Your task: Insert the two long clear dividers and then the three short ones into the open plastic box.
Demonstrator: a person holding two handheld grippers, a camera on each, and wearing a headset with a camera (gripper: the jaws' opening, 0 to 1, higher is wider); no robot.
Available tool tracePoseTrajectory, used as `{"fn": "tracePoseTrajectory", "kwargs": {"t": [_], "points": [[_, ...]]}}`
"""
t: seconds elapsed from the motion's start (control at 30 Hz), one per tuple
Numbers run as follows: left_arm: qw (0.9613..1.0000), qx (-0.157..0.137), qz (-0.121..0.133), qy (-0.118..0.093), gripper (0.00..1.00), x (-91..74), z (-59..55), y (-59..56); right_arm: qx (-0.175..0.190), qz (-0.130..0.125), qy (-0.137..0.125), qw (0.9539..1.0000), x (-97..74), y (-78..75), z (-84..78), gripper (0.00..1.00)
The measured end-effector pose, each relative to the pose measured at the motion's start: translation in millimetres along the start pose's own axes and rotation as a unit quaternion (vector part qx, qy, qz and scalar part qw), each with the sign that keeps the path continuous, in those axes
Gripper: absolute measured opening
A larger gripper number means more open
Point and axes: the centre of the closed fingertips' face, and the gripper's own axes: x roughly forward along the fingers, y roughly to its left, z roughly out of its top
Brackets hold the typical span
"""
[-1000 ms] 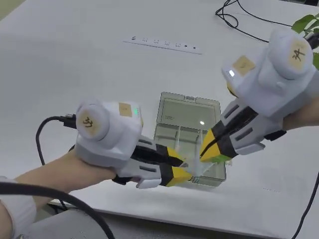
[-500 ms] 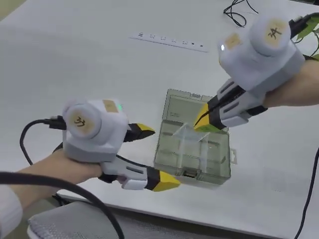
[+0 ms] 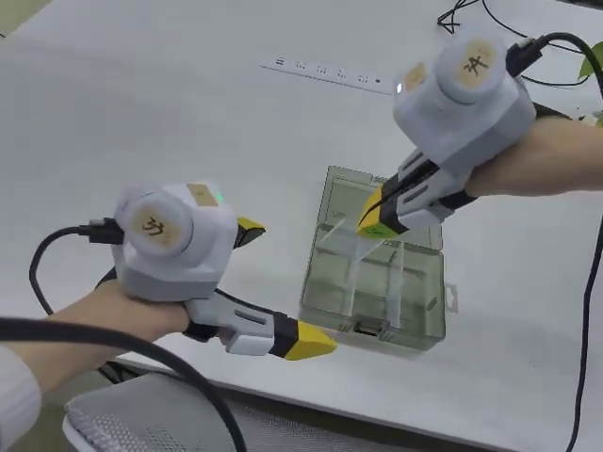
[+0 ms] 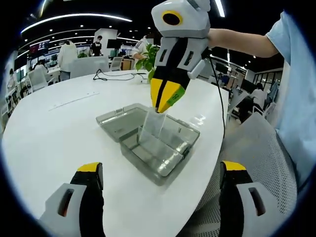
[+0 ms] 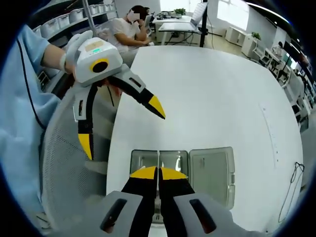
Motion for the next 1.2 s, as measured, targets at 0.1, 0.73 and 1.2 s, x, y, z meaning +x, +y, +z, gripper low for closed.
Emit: {"fn": "tracePoseTrajectory", "kwargs": {"t": [0.1, 0.73, 1.2], "points": [[1.0, -0.002, 0.0, 0.0, 1.0, -0.2, -1.5, 0.2, 0.0, 0.003, 0.007, 1.0, 3.0, 0.2, -2.8, 0.02], [0.9999, -0.011, -0.002, 0.004, 0.96, -2.3, -7.2, 0.6, -0.01, 0.013, 0.024, 0.9996, 16.9, 0.0, -8.6, 0.02], [0.9999, -0.012, -0.007, 0.005, 0.95, -2.0, -8.0, -0.4, -0.022, 0.009, 0.034, 0.9992, 30.2, 4.3, -5.5, 0.02]]}}
